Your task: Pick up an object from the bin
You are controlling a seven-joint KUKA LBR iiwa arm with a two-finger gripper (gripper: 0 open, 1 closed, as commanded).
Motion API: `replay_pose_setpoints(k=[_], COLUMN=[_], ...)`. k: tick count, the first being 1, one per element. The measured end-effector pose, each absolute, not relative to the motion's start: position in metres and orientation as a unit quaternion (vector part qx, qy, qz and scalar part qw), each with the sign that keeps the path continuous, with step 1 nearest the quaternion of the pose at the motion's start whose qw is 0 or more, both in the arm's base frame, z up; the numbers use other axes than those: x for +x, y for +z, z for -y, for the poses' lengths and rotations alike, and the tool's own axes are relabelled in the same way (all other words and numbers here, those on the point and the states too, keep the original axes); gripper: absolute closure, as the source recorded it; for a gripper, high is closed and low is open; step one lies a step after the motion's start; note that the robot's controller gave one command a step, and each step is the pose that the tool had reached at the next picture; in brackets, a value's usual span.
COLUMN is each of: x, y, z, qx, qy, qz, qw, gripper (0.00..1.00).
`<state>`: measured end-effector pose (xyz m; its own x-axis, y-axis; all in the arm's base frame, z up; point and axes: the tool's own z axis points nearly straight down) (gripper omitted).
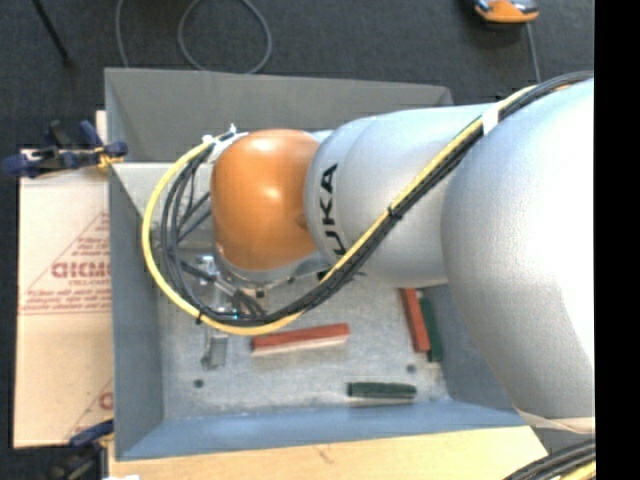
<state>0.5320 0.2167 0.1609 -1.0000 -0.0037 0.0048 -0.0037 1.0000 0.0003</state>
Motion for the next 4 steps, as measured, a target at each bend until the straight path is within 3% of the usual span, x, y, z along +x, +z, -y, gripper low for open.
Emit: replay_pose_setpoints(k=[1, 2, 3, 4], x=[0.564, 0.532, 0.533, 0.598], y=[0.088, 0.074, 0.075, 0.072], z=[-0.135, -0.053, -0.058, -0.067], qx=[-0.054, 0.013, 0.013, 0.145], qy=[0.002, 0.002, 0.000, 0.000], qz=[0.999, 1.000, 1.000, 0.989], qw=[0.001, 0.001, -0.001, -0.003], gripper=[0.00, 0.00, 1.00, 1.00])
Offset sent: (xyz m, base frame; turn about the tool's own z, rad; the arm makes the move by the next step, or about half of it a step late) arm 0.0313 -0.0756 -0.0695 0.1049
